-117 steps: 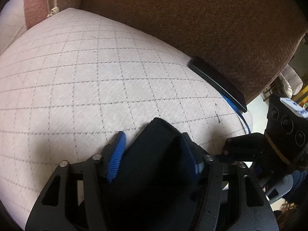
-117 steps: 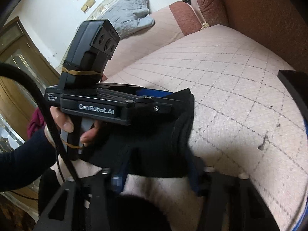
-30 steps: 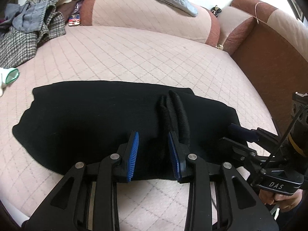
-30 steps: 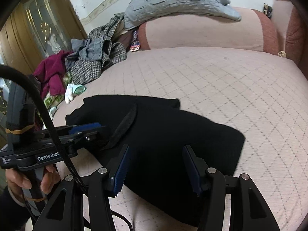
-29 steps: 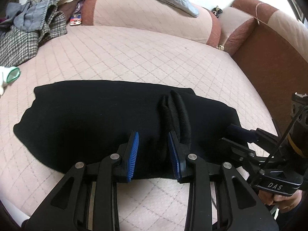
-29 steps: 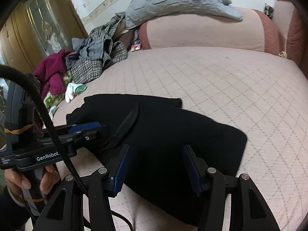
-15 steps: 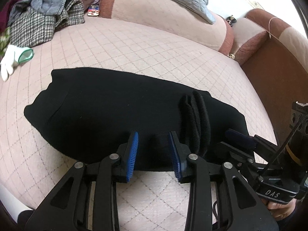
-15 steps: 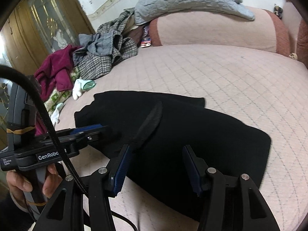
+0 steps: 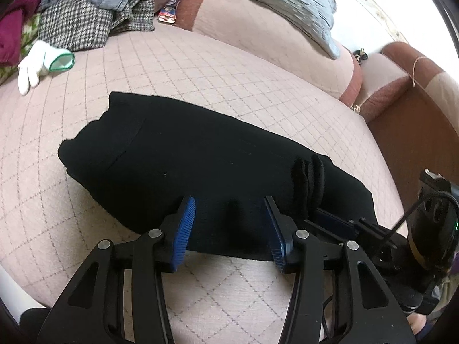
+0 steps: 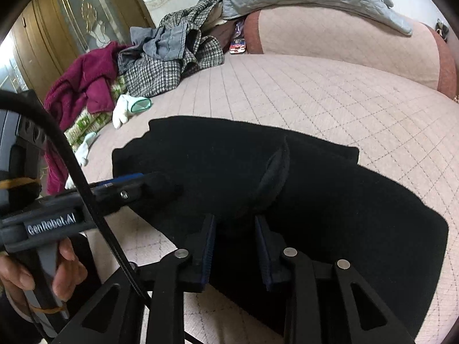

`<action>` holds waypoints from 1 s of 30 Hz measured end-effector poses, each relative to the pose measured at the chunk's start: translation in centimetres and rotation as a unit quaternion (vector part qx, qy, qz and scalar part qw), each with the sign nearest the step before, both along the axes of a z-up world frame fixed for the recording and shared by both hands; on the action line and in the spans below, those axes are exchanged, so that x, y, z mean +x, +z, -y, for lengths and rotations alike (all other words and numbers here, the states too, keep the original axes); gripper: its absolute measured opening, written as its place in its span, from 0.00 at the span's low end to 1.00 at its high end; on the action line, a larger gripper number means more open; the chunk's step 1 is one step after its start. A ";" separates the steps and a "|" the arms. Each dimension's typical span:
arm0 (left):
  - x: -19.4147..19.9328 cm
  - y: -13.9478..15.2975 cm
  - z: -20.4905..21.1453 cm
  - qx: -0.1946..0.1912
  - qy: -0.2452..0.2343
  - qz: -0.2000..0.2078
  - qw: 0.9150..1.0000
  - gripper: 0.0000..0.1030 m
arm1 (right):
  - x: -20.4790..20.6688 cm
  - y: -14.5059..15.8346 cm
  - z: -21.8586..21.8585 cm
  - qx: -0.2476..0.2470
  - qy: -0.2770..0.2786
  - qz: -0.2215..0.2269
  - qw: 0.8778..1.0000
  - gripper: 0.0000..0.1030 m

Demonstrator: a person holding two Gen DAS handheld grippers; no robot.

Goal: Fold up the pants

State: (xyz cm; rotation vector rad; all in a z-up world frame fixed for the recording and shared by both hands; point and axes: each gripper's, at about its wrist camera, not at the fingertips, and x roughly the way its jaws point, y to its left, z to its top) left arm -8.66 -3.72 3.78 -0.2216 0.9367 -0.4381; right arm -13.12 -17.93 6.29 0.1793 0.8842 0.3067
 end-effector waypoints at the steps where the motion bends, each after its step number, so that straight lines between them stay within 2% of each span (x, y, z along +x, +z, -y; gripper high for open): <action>1: 0.0 -0.1 0.0 -0.001 0.001 0.000 1.000 0.46 | -0.1 0.0 -0.1 -0.002 0.001 0.003 1.000 0.29; 4: -0.2 0.2 0.1 0.009 -0.001 0.011 1.000 0.46 | -0.2 0.6 -0.5 -0.005 0.017 0.000 1.000 0.40; 5: -0.4 0.2 0.3 0.012 -0.001 0.013 1.000 0.46 | -0.4 1.0 -0.5 -0.004 0.021 0.000 1.000 0.40; 16: -1.0 1.3 -1.7 0.001 0.026 0.023 0.999 0.46 | -0.7 2.9 -0.5 -0.015 0.014 0.018 1.000 0.41; 24: -1.3 1.1 -4.2 -0.019 0.063 0.016 0.998 0.46 | 0.1 2.9 -0.1 0.025 -0.003 0.024 0.999 0.43; 30: -1.1 0.7 -5.8 -0.022 0.092 0.006 0.995 0.46 | 1.3 3.1 -1.1 0.019 0.012 0.027 0.999 0.44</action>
